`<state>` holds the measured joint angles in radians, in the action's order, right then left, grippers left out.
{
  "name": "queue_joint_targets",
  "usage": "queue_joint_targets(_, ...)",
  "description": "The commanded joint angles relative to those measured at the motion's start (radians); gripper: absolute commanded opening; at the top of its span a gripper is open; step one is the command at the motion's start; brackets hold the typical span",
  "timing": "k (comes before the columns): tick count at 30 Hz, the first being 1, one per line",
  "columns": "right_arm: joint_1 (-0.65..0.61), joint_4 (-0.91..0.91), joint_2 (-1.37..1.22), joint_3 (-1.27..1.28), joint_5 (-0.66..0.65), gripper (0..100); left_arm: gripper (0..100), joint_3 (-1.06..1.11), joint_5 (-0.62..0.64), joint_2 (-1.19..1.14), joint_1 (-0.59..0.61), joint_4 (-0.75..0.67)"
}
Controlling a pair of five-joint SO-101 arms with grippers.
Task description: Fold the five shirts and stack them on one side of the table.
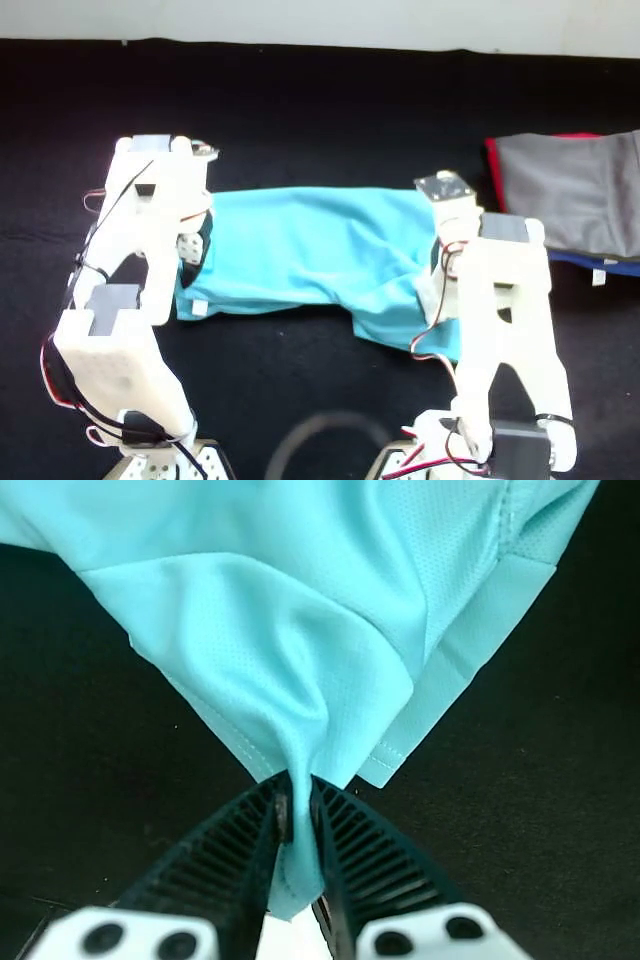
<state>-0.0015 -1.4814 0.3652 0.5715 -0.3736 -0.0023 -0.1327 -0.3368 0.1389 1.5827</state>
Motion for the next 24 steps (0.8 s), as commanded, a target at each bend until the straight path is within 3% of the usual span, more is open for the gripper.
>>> queue_joint_targets(1, -0.005, -0.019, 0.050, -0.030, -0.011, 13.9, 7, -0.031, -0.003, 0.065, -0.008, 0.012)
queue_joint_targets(3, -0.005, -0.068, 0.067, -0.094, -0.012, 20.0, 14, -0.093, -0.003, 0.065, 0.005, 0.068)
queue_joint_targets(6, -0.007, -0.139, 0.114, -0.231, -0.008, 20.1, 21, -0.251, -0.003, 0.065, 0.028, 0.150)
queue_joint_targets(12, -0.007, -0.090, 0.139, -0.420, 0.003, 20.0, 22, -0.553, 0.002, 0.051, 0.041, 0.172)
queue_joint_targets(14, -0.007, -0.012, 0.088, -0.409, 0.055, 15.4, 19, -0.576, 0.003, 0.042, 0.018, 0.150)
queue_joint_targets(17, -0.008, 0.111, -0.050, -0.406, 0.118, 0.0, 0, -0.578, 0.006, -0.025, -0.028, 0.064)
queue_joint_targets(20, -0.036, 0.209, -0.231, -0.423, 0.158, 2.6, 4, -0.585, 0.038, -0.143, -0.062, -0.023)
queue_joint_targets(24, -0.088, 0.348, -0.472, -0.479, 0.212, 2.4, 1, -0.585, 0.075, -0.300, -0.053, -0.158)
